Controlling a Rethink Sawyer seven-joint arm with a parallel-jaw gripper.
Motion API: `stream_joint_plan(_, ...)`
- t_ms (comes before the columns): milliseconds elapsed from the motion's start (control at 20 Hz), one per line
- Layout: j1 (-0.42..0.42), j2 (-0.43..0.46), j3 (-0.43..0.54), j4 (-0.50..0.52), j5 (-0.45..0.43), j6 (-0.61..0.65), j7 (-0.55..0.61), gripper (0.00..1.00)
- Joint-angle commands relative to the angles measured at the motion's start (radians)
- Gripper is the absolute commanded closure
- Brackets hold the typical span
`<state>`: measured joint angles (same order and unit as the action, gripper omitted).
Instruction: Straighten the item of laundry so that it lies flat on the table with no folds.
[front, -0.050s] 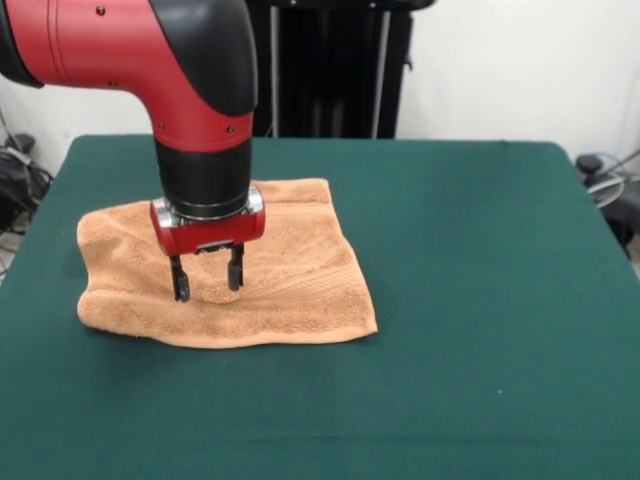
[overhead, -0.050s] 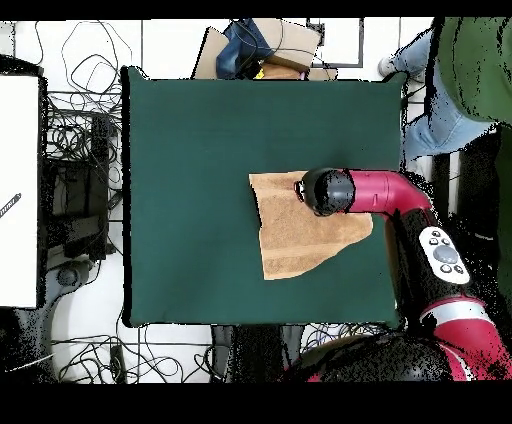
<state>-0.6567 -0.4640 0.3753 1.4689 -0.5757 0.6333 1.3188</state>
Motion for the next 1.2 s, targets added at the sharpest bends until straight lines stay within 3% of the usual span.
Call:
stream_joint_plan(50,0.009,0.018,-0.028,0.054,-0.003,-0.036,0.097,0.0)
stream_joint_plan(700,0.015,0.009,-0.029,0.039,-0.006,-0.03,0.076,0.0)
stream_joint_plan(900,0.046,-0.045,-0.042,0.071,-0.017,-0.032,0.094,0.0)
stream_joint_plan(1200,0.046,-0.002,-0.036,0.011,-0.028,-0.008,0.052,0.0)
